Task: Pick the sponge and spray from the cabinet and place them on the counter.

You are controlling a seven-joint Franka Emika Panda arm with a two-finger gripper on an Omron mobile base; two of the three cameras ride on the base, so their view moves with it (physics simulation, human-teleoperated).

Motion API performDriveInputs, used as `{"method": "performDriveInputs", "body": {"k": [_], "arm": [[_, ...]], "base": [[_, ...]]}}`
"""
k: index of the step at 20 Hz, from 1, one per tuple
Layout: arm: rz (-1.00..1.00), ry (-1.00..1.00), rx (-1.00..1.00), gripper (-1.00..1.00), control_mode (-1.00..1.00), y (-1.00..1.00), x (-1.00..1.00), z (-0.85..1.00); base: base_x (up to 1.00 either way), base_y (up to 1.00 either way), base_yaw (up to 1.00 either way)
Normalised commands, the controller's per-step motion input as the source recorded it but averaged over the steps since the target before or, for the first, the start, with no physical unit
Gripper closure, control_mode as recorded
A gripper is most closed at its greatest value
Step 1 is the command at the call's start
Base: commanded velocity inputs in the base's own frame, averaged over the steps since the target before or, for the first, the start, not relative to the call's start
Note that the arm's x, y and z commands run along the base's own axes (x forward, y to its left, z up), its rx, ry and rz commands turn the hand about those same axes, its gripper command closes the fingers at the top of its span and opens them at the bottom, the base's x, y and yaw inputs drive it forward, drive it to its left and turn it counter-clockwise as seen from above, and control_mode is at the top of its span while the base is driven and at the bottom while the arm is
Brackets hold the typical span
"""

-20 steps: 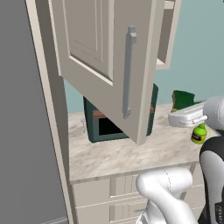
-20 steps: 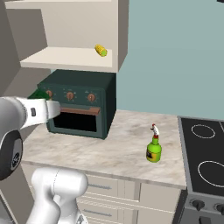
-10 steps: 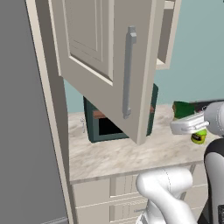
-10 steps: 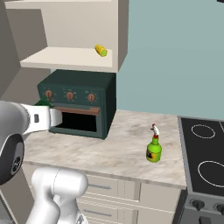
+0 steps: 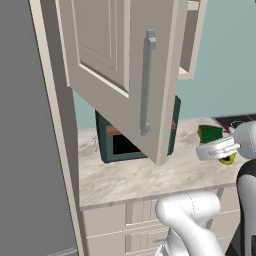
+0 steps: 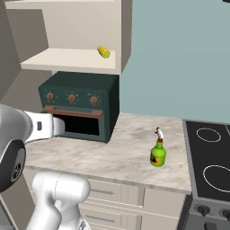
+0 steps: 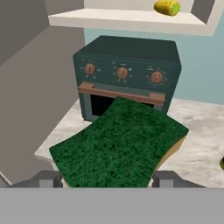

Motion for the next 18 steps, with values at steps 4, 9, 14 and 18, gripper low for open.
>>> {"method": "performDriveInputs", "body": {"k": [4,9,14,18], "arm": [[0.00,0.00,0.00,1.00,-1.00,0.00,0.00,-0.32],[0.00,0.00,-0.01,1.00,-1.00,0.00,0.00,-0.41],[0.01,-0.01,0.00,1.00,-1.00,0.00,0.00,-0.56],[0.02,-0.06,0.00,1.00,-1.00,0.00,0.00,-0.65]], "base": [[0.00,0.00,0.00],[0.00,0.00,0.00],[0.00,0.00,0.00],[0.00,0.00,0.00]]}}
